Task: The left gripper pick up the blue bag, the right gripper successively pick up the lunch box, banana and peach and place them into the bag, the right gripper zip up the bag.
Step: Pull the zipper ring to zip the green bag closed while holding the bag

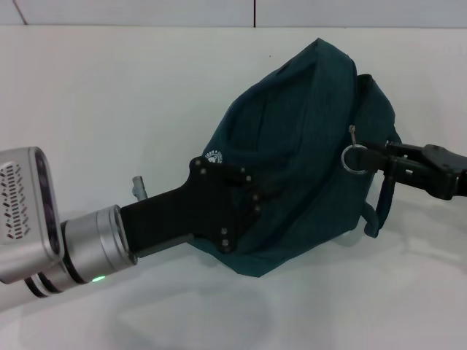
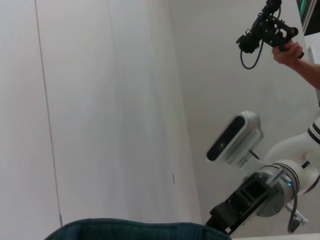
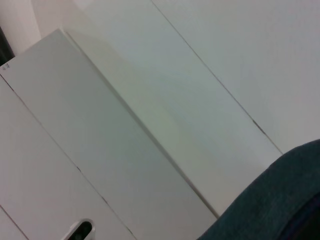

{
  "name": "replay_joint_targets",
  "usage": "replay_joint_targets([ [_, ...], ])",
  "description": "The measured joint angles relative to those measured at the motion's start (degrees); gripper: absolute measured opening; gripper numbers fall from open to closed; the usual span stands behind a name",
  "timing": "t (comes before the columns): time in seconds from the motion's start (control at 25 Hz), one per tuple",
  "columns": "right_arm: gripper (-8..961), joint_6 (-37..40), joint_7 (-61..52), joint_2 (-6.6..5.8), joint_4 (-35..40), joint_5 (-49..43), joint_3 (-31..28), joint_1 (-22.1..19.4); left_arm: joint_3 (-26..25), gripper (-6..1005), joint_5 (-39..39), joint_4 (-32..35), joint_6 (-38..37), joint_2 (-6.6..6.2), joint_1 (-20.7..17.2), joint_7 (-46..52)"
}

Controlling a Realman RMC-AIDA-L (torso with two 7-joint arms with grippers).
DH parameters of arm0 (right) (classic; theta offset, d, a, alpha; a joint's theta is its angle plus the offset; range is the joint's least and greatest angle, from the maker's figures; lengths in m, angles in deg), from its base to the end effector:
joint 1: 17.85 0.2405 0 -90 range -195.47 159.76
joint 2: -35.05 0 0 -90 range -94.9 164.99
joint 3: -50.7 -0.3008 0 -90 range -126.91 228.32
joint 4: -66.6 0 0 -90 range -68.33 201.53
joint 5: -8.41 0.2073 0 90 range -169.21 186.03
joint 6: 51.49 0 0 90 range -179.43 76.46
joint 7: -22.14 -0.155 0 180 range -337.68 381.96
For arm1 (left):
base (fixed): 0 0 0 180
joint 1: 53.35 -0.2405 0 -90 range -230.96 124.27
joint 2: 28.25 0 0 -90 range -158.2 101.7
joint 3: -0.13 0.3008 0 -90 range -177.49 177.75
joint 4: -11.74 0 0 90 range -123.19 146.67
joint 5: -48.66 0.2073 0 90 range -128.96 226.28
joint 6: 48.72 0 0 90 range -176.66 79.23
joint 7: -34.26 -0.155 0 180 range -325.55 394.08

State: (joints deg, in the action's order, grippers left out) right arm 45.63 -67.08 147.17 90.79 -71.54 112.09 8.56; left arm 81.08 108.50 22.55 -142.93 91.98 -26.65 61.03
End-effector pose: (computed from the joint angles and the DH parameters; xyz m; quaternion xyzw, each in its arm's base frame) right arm 0.2825 0.3208 -0.0113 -0.8541 0.3307 0.4011 0.0159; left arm -0.2585 0.2785 -0.0992 -0.8907 0.0145 -0.4185 0.1770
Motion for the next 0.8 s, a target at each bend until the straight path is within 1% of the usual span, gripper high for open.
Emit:
replay_joint_targets([
  [0.28, 408, -1.2, -1.1, 0.01, -3.1, 0.0, -0.2, 1.5, 0.4, 40, 0.0, 0.0, 0.0, -0.04, 0.1, 0.0],
  [0.48, 394, -2.1, -1.8, 0.01, -3.3, 0.0, 0.1, 1.6, 0.4, 40, 0.0, 0.0, 0.0, -0.08, 0.2, -0.1],
  [0.6, 382, -2.1, -2.4, -0.23, -3.3, 0.0, 0.1, 1.6, 0.4, 40, 0.0, 0.0, 0.1, -0.09, 0.2, -0.1],
  [0.76, 302, -1.9, -2.5, -0.67, -3.2, 0.0, 0.1, 1.4, 0.4, 40, 0.0, 0.0, 0.1, -0.08, 0.2, -0.1],
  [0.8, 300, -1.8, -2.5, -0.82, -3.2, 0.0, 0.1, 1.4, 0.4, 40, 0.0, 0.1, 0.1, -0.06, 0.2, 0.0],
])
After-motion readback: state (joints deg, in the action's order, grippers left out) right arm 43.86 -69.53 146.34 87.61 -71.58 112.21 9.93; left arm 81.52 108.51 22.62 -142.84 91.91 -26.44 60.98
